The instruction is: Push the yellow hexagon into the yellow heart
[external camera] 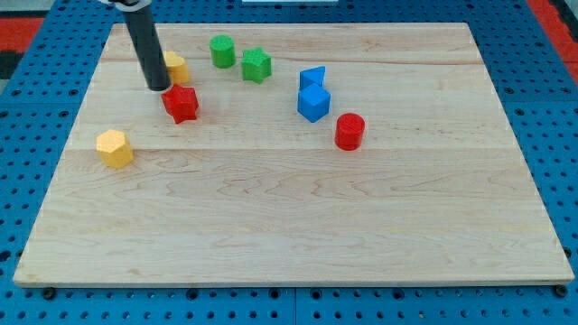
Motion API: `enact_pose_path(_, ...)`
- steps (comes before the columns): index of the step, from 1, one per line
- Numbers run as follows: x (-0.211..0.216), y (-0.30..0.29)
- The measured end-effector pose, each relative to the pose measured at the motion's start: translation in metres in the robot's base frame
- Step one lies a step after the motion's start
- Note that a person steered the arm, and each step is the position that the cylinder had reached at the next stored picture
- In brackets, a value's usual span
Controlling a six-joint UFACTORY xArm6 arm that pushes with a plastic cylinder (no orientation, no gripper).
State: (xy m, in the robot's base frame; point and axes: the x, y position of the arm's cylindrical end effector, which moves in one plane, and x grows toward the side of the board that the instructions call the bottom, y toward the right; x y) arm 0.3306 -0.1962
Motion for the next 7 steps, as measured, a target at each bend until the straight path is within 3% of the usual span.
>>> enact_pose_path(3,-0.018,-0.001)
enact_pose_path(5,0.056,-0.092)
enact_pose_path(7,0.139,-0.073)
